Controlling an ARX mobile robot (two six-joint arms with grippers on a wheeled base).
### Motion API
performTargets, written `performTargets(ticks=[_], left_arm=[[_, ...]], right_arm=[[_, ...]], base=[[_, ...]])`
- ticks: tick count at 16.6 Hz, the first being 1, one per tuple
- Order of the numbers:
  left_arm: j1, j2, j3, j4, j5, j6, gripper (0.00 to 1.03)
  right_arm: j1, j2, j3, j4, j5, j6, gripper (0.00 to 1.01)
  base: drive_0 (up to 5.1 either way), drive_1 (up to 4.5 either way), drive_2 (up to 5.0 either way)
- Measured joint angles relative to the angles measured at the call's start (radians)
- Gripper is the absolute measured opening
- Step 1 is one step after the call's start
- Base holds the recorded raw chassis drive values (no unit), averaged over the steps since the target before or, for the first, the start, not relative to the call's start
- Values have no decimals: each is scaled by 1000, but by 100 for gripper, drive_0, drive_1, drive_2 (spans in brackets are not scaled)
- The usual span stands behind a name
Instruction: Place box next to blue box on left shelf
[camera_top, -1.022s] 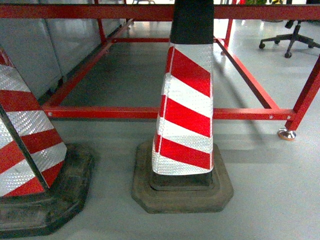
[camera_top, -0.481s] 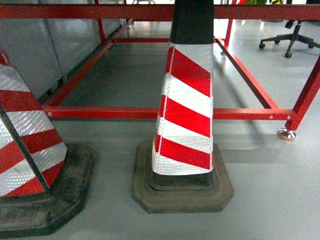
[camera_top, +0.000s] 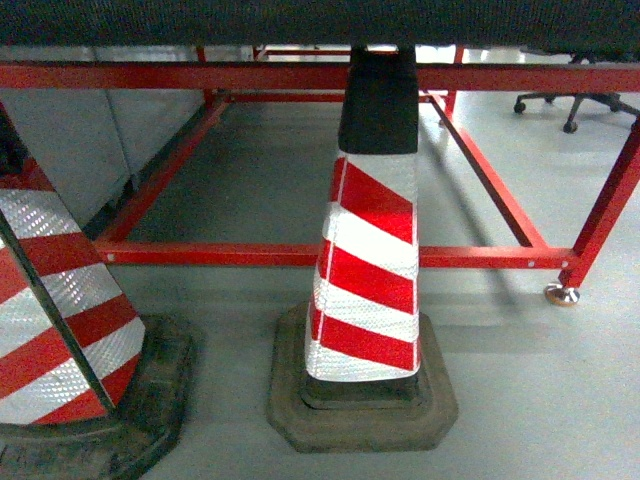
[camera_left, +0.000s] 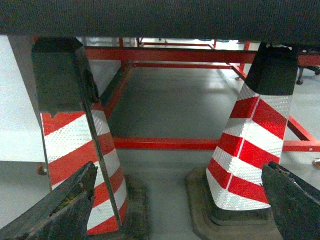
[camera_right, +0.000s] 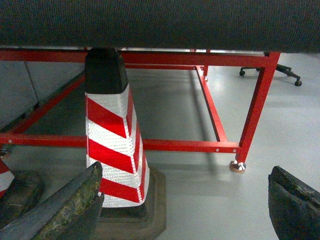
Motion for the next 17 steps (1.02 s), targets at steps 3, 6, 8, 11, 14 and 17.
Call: performTargets(ticks=[3, 6, 8, 11, 14, 17], left_arm=[[0, 0, 0, 1, 1, 4, 98], [0, 0, 0, 0, 1, 5, 98], [0, 0, 0, 1, 0, 6, 98], [0, 0, 0, 1, 1, 6, 98], [0, 0, 0, 1, 1, 6, 98], [0, 0, 0, 1, 0, 5, 98]], right_arm=[[0, 0, 0, 0, 1, -1, 98], [0, 0, 0, -1, 1, -1, 98], [0, 0, 0, -1, 1, -1, 98], [0, 0, 0, 0, 0, -2, 98], [0, 0, 0, -1, 0, -1, 98], [0, 0, 0, 0, 0, -2, 98]], base=[[0, 0, 0], [0, 0, 0], [0, 0, 0], [0, 0, 0], [0, 0, 0], [0, 0, 0]])
